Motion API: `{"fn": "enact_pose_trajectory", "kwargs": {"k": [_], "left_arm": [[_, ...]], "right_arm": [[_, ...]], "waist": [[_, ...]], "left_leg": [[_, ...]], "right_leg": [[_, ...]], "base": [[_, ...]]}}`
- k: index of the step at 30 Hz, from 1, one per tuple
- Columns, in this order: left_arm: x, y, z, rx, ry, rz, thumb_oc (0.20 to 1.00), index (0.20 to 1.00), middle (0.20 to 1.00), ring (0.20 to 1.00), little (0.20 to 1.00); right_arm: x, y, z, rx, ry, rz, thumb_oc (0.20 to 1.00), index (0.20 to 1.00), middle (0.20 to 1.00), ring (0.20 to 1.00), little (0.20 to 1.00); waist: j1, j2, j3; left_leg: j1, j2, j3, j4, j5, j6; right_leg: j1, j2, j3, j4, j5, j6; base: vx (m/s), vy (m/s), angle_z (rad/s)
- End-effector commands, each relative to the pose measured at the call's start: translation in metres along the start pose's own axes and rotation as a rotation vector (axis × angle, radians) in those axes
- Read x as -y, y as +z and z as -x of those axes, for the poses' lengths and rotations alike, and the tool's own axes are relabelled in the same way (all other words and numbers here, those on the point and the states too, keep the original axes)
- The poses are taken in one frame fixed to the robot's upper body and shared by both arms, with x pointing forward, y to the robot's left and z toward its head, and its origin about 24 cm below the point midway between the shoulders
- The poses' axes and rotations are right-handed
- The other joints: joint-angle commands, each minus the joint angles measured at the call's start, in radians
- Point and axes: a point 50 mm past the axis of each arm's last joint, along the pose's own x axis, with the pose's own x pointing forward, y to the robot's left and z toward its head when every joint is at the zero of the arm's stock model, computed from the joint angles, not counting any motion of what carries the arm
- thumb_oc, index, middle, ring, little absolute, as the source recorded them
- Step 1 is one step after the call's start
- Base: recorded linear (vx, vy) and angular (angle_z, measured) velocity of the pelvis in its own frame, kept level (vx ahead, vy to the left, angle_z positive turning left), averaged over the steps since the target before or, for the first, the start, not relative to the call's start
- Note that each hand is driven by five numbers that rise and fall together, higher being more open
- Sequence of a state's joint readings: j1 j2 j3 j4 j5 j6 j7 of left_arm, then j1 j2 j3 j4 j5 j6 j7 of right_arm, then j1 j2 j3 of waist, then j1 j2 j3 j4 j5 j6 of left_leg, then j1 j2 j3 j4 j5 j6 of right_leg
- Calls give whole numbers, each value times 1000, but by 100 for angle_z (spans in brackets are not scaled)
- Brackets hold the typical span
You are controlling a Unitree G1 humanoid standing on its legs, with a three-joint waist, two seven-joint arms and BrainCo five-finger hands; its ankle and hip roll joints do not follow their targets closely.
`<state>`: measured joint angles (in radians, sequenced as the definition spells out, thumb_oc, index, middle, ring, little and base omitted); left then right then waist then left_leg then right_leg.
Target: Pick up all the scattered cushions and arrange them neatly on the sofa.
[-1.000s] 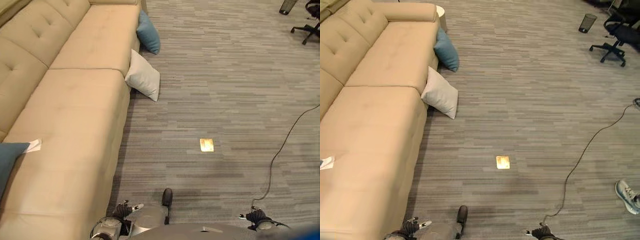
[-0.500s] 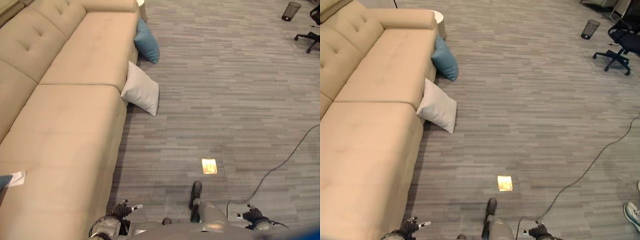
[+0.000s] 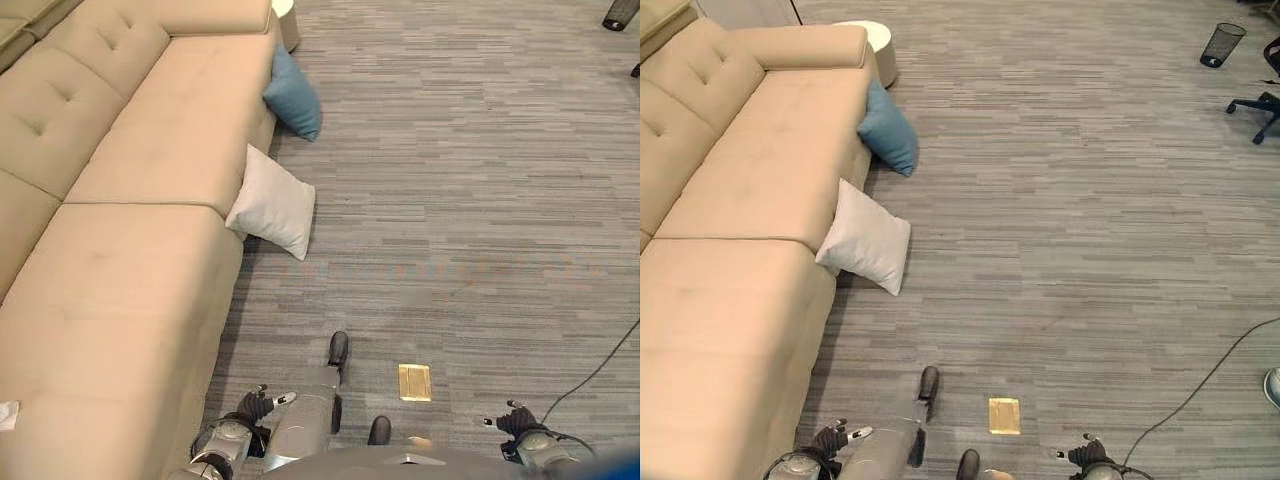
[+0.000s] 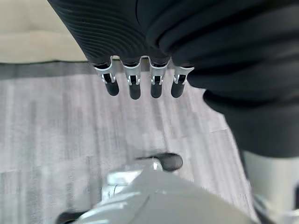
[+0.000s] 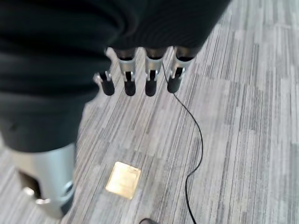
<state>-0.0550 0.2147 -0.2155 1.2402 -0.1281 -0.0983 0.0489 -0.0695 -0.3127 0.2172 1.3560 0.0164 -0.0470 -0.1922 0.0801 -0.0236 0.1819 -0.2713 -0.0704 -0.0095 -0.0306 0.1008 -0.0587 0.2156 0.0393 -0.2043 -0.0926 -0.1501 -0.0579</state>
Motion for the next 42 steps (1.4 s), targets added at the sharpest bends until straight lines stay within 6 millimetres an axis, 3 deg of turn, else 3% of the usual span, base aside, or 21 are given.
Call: {"fn": "enact_pose_trajectory", "kwargs": {"k": [1, 2, 3, 4, 5, 6, 7, 10, 14, 17, 19, 21, 23, 24, 25, 28, 33, 37, 39, 41, 42], "left_arm": [[4, -3, 1, -2, -11, -22, 1000, 1000, 1000, 1000, 1000], [2, -6, 1, -16, -2, -24, 1000, 1000, 1000, 1000, 1000], [-3, -2, 0, -2, 13, -26, 1000, 1000, 1000, 1000, 1000], [-6, 0, 0, 4, 22, -30, 1000, 1000, 1000, 1000, 1000], [-10, 6, -1, 30, 36, -2, 1000, 1000, 1000, 1000, 1000], [-11, 7, -1, 29, 35, -25, 1000, 1000, 1000, 1000, 1000], [-10, 6, -1, 25, 37, -30, 1000, 1000, 1000, 1000, 1000], [-8, 2, -1, 8, 31, -42, 1000, 1000, 1000, 1000, 1000], [-2, -4, 0, -13, 15, -52, 1000, 1000, 1000, 1000, 1000], [1, 1, -1, -1, 0, -60, 1000, 1000, 1000, 1000, 1000], [3, 6, -1, 17, -5, -61, 1000, 1000, 1000, 1000, 1000], [3, 10, -2, 33, -6, -51, 1000, 1000, 1000, 1000, 1000], [5, 13, -2, 47, -16, -62, 1000, 1000, 1000, 1000, 1000], [7, 5, -1, 19, -30, -107, 1000, 1000, 1000, 1000, 1000], [7, 5, -1, 19, -31, -107, 1000, 1000, 1000, 1000, 1000], [10, 20, -2, 81, -34, -97, 1000, 1000, 1000, 1000, 1000], [7, 18, -2, 67, -27, -81, 1000, 1000, 1000, 1000, 1000], [-3, 12, -2, 39, -2, -58, 1000, 1000, 1000, 1000, 1000], [-7, 8, -2, 28, 10, -68, 1000, 1000, 1000, 1000, 1000], [-9, 7, -2, 25, 17, -81, 1000, 1000, 1000, 1000, 1000], [-9, 8, -2, 25, 17, -81, 1000, 1000, 1000, 1000, 1000]], "right_arm": [[5, -7, 1, 10, -15, 4, 1000, 1000, 1000, 1000, 1000], [3, -8, 1, 8, -3, 19, 1000, 1000, 1000, 1000, 1000], [4, 1, 0, 36, -1, 26, 1000, 1000, 1000, 1000, 1000], [4, 3, 0, 43, -1, 24, 1000, 1000, 1000, 1000, 1000], [5, 12, -1, 74, -5, 21, 1000, 1000, 1000, 1000, 1000], [9, 19, -2, 90, -11, 26, 1000, 1000, 1000, 1000, 1000], [9, 20, -2, 91, -13, 25, 1000, 1000, 1000, 1000, 1000], [6, 16, -1, 79, -5, 33, 1000, 1000, 1000, 1000, 1000], [3, 6, 0, 59, 10, 41, 1000, 1000, 1000, 1000, 1000], [4, 10, 0, 73, 9, 20, 1000, 1000, 1000, 1000, 1000], [7, 14, -1, 88, -2, 9, 1000, 1000, 1000, 1000, 1000], [10, 15, -1, 87, -11, 4, 1000, 1000, 1000, 1000, 1000], [14, 13, -2, 84, -22, 2, 1000, 1000, 1000, 1000, 1000], [17, -1, -1, 40, -36, 21, 1000, 1000, 1000, 1000, 1000], [17, -2, -1, 40, -36, 22, 1000, 1000, 1000, 1000, 1000], [16, 13, -1, 92, -29, 4, 1000, 1000, 1000, 1000, 1000], [12, 15, -1, 95, -21, 20, 1000, 1000, 1000, 1000, 1000], [9, 22, -2, 113, -8, 40, 1000, 1000, 1000, 1000, 1000], [9, 26, -2, 129, -7, 43, 1000, 1000, 1000, 1000, 1000], [7, 25, -1, 124, -2, 29, 1000, 1000, 1000, 1000, 1000], [7, 25, -1, 124, -2, 29, 1000, 1000, 1000, 1000, 1000]], "waist": [[39, -2, -46], [47, -5, -55], [31, 9, -40], [24, 20, -34], [12, 38, -25], [-18, 23, -26], [-27, 22, -20], [-46, 16, -21], [-59, 14, -28], [-51, 8, -5], [-43, -2, 14], [-35, -13, 19], [-28, -17, 11], [-29, -12, -6], [-28, -13, -5], [-37, -7, -17], [-30, -1, -53], [-17, 13, -44], [-24, 24, -33], [-35, 28, -32], [-36, 28, -34]], "left_leg": [[44, -12, -32, 151, -49, 40], [79, -18, -29, 149, -77, 67], [140, -22, -43, 141, -107, 106], [157, -17, -53, 134, -111, 115], [206, -6, -73, 106, -130, 120], [260, -16, -107, 81, -160, 103], [282, -15, -120, 73, -171, 98], [331, -8, -153, 52, -195, 81], [344, 16, -167, 108, -235, 55], [250, 22, -170, 317, -168, 20], [161, 15, -158, 454, -129, 20], [134, 24, -124, 504, -120, 25], [121, 29, -83, 473, -141, 28], [120, 25, -23, 360, -170, 40], [125, 24, -23, 356, -170, 40], [162, 38, 54, 275, -187, 37], [211, 6, -5, 178, -186, 50], [238, 6, -26, 134, -178, 77], [252, 9, -56, 109, -167, 87], [265, 4, -102, 96, -164, 84], [262, 4, -102, 95, -163, 84]], "right_leg": [[-100, -64, 44, 170, 16, 138], [-130, -90, 40, 282, 22, 163], [-246, -129, 37, 524, 141, 212], [-290, -132, 38, 600, 165, 213], [-355, -174, -3, 591, 149, 194], [-395, -152, 54, 304, 154, 188], [-402, -139, 80, 228, 181, 194], [-418, -131, 126, 157, 217, 207], [-383, -126, 122, 191, 199, 183], [-332, -118, 107, 208, 150, 146], [-306, -115, 102, 202, 136, 125], [-281, -109, 95, 193, 124, 110], [-254, -112, 73, 178, 114, 108], [-232, -107, 42, 163, 101, 112], [-229, -107, 42, 162, 100, 112], [-236, -105, 12, 179, 92, 116], [-220, -111, -22, 176, 96, 137], [-277, -145, -36, 327, 102, 172], [-333, -152, -2, 429, 123, 197], [-341, -133, 92, 413, 107, 198], [-343, -132, 92, 410, 110, 198]], "base": [[362, 142, -63], [394, 197, -43], [339, 202, -20], [395, 106, 43], [624, -191, 70], [694, -279, 95], [583, -329, 37], [300, -199, 48], [244, -225, 83], [105, -234, 45], [38, -181, 19], [90, -170, 11], [138, -111, 19], [135, -72, 30], [88, -64, 38], [15, -3, 45], [76, 52, 35], [-4, 70, 20], [-18, 19, 6], [11, -45, 33], [28, -121, 90]]}}
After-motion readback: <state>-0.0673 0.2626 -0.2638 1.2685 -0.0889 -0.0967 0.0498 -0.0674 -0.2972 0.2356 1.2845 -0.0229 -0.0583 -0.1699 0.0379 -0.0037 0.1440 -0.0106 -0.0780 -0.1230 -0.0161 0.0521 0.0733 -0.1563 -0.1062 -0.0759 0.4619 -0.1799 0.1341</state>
